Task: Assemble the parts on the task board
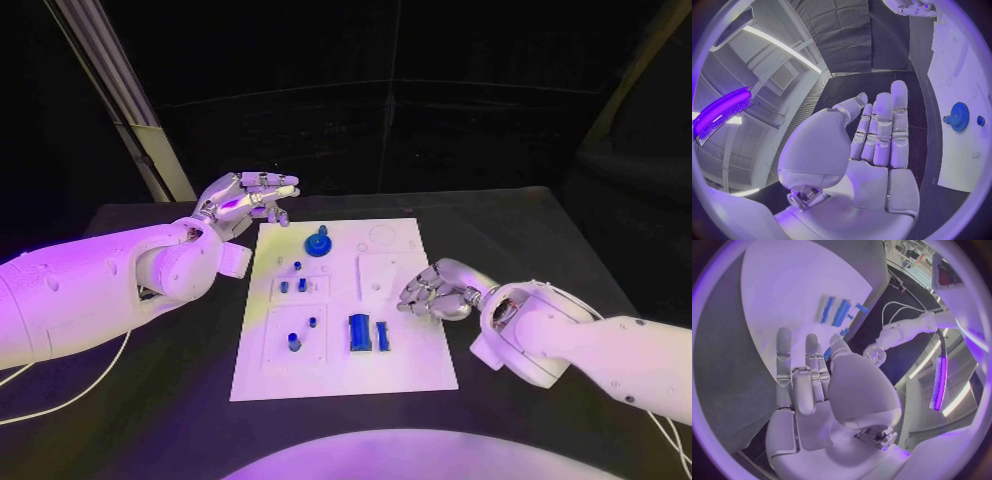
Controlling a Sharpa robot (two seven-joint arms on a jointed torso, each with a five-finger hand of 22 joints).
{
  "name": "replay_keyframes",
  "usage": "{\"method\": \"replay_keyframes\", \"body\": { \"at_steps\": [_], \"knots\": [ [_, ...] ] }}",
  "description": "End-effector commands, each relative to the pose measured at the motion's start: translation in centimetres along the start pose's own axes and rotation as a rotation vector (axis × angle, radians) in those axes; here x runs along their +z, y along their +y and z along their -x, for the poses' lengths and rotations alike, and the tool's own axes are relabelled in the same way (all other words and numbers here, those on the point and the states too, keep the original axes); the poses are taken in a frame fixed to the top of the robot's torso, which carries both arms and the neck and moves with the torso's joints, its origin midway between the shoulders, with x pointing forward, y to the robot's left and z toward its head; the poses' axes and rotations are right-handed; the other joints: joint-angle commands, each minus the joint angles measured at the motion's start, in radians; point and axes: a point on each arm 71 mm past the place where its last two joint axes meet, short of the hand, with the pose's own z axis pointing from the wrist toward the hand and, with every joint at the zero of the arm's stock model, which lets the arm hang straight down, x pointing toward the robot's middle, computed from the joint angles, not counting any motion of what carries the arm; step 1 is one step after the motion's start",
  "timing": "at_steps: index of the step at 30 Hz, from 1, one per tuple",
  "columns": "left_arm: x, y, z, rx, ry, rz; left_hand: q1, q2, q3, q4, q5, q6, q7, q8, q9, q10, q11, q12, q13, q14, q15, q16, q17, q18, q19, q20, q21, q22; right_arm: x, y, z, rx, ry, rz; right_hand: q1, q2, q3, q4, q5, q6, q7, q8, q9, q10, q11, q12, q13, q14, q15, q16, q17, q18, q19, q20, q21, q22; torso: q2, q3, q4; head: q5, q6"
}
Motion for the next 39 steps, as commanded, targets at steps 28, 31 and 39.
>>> {"method": "replay_keyframes", "body": {
  "at_steps": [28,31,39],
  "knots": [
    [3.3,3.2,2.3,-0.026,-0.129,-0.02,-0.519,0.074,-0.266,0.066,-0.055,-0.363,-0.075,-0.212,-0.075,-0.318,-0.011,-0.362,-0.071,-0.597,0.067,-0.91,-0.421,-0.051,-0.707,0.044,-0.619,-0.509,10.2,-2.1,7.4,0.719,-0.264,0.246,-0.535,-0.007,-0.022,-0.188,-0.225,-0.362,-0.025,-0.167,-0.246,-0.489,0.035,-0.378,-0.719,-0.833,-0.001,-1.26,-0.622,-0.052,-0.466,0.048,-0.73,-0.47,-0.075,-0.0188,-0.0014,0.004,0.149],
    [3.2,3.3,1.9,-0.018,-0.143,-0.017,-0.611,0.074,-0.286,0.066,-0.055,-0.431,-0.088,-0.212,-0.075,-0.388,-0.024,-0.372,-0.071,-0.665,0.056,-0.924,-0.421,-0.064,-0.762,0.024,-0.619,-0.527,9.9,-1.5,7.3,0.724,-0.283,0.247,-0.636,-0.007,0.056,-0.188,-0.225,-0.429,-0.039,-0.167,-0.318,-0.565,0.024,-0.378,-0.719,-0.906,-0.001,-1.293,-0.7,-0.064,-0.529,0.03,-0.745,-0.47,-0.07,-0.004,0.0166,0.016,0.167],
    [1.9,3.6,-0.5,0.029,-0.221,-0.008,-0.813,0.074,-0.33,0.066,-0.055,-0.582,-0.117,-0.212,-0.075,-0.545,-0.121,-0.454,-0.071,-0.814,-0.031,-0.957,-0.421,-0.088,-0.884,-0.02,-0.619,-0.567,8.2,1.1,6.7,0.753,-0.38,0.236,-0.851,-0.007,0.056,-0.188,-0.225,-0.569,-0.071,-0.167,-0.318,-0.725,-0.061,-0.378,-0.719,-1.06,-0.001,-1.363,-0.865,-0.084,-0.659,-0.007,-0.777,-0.47,-0.064,0.0149,0.0398,0.031,0.19]
  ]
}}
